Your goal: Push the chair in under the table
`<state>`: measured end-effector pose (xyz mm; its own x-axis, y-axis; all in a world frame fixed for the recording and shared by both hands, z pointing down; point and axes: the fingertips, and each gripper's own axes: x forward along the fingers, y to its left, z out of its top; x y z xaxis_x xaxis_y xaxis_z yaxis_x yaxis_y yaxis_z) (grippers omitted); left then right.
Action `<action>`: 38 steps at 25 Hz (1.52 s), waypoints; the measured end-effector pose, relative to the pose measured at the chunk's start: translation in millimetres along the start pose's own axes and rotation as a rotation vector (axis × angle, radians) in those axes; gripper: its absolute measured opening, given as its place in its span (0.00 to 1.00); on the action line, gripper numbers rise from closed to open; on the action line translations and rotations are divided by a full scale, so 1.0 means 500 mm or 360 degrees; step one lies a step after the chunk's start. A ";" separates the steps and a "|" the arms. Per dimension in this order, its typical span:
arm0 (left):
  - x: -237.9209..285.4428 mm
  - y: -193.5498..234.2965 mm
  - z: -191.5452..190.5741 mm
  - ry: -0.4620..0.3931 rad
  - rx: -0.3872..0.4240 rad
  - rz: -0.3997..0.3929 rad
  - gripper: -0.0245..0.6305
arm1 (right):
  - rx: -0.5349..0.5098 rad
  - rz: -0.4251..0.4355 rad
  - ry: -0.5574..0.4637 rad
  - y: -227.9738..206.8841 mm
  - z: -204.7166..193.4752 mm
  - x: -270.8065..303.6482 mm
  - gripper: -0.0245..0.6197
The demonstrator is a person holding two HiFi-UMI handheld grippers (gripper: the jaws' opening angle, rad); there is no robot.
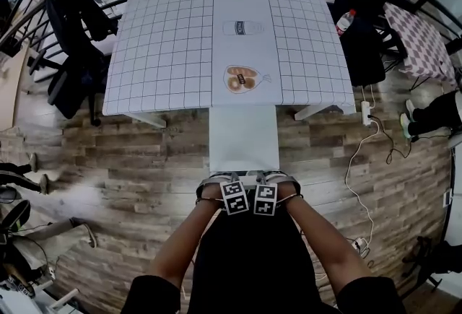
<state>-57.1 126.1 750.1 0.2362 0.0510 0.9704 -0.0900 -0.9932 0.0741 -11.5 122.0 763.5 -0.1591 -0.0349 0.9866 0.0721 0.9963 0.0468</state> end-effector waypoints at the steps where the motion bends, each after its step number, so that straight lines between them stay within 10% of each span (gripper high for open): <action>1: -0.001 0.008 0.004 -0.0005 0.0006 0.0013 0.17 | -0.0007 0.0001 0.0000 -0.009 -0.003 -0.001 0.15; 38: -0.082 0.411 0.049 0.0044 -0.0086 0.0006 0.17 | -0.0088 0.0092 -0.0063 -0.417 -0.013 -0.046 0.16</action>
<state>-61.4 -82.7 719.9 0.2090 0.0507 0.9766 -0.1435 -0.9863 0.0819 -16.4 -85.4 732.2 -0.1919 0.0267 0.9811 0.1362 0.9907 -0.0003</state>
